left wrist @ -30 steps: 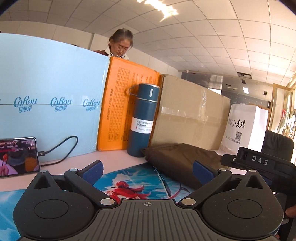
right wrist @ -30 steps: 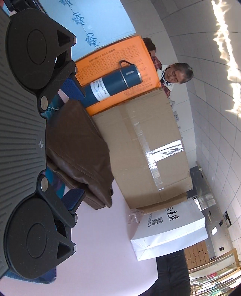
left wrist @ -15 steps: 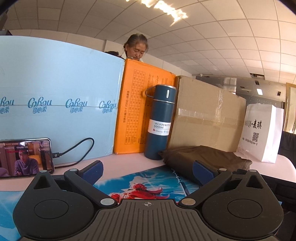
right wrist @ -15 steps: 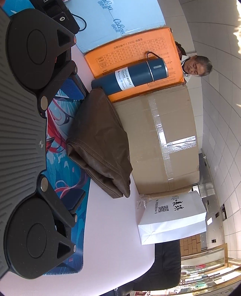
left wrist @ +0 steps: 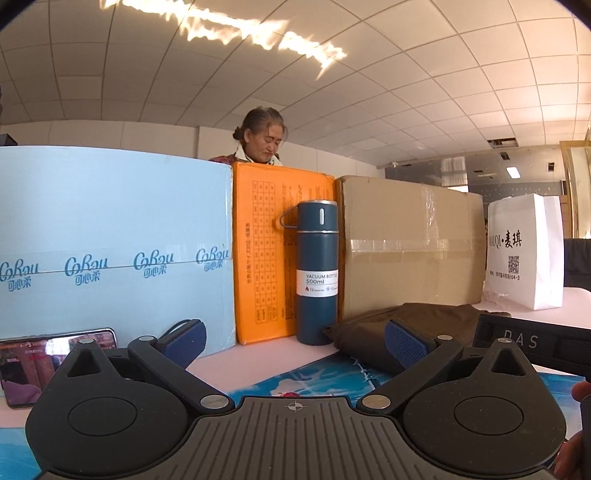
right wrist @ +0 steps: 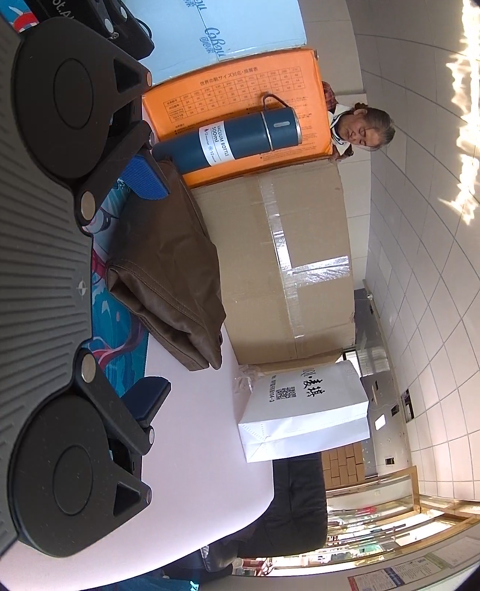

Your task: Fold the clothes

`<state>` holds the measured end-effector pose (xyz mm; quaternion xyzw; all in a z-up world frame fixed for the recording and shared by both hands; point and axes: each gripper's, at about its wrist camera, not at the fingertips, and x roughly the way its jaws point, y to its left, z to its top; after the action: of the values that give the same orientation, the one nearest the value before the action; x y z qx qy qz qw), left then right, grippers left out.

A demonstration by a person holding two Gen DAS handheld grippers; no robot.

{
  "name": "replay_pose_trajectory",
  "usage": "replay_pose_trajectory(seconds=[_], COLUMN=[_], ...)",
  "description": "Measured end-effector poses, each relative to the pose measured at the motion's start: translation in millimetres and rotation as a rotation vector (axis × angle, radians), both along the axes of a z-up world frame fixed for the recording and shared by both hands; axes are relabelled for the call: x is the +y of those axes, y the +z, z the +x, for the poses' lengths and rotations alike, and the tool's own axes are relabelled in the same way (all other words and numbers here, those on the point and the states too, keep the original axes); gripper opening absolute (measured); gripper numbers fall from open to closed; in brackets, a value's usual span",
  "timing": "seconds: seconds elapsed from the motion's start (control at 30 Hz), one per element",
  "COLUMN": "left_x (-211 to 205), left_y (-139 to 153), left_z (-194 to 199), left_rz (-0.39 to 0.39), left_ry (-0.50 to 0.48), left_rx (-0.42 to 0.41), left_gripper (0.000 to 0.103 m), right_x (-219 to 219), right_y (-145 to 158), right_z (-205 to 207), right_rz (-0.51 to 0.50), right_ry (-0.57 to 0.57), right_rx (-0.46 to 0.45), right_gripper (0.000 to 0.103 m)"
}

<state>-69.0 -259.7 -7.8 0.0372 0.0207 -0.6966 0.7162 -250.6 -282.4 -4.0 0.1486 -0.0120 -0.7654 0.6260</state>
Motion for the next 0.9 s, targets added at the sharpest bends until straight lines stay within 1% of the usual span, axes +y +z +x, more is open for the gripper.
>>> replay_pose_trajectory(seconds=[0.2,0.43,0.6,0.7,0.9], left_x=[1.0,5.3,9.6,16.3,17.8], left_y=[0.0,-0.2,-0.4,0.0,0.8], left_z=[-0.9,-0.6,2.5,2.2,-0.7], left_rz=[-0.006,-0.030,-0.031,-0.054,-0.048], left_ry=[-0.003,-0.008,-0.024,-0.018,-0.031], left_rx=[-0.010,-0.011,-0.001,-0.007,-0.020], left_gripper=[0.103,0.103,0.103,0.103,0.103], right_x=[5.3,6.6,9.2,13.4,20.8], right_y=[0.2,0.3,0.9,1.2,2.3], right_z=[-1.1,-0.7,0.1,3.0,8.8], right_rz=[-0.022,-0.045,-0.062,-0.087,-0.131], right_ry=[-0.063,-0.077,-0.087,-0.093,-0.113], right_rx=[0.008,0.017,0.021,0.038,0.073], right_gripper=[0.103,0.103,0.103,0.103,0.103])
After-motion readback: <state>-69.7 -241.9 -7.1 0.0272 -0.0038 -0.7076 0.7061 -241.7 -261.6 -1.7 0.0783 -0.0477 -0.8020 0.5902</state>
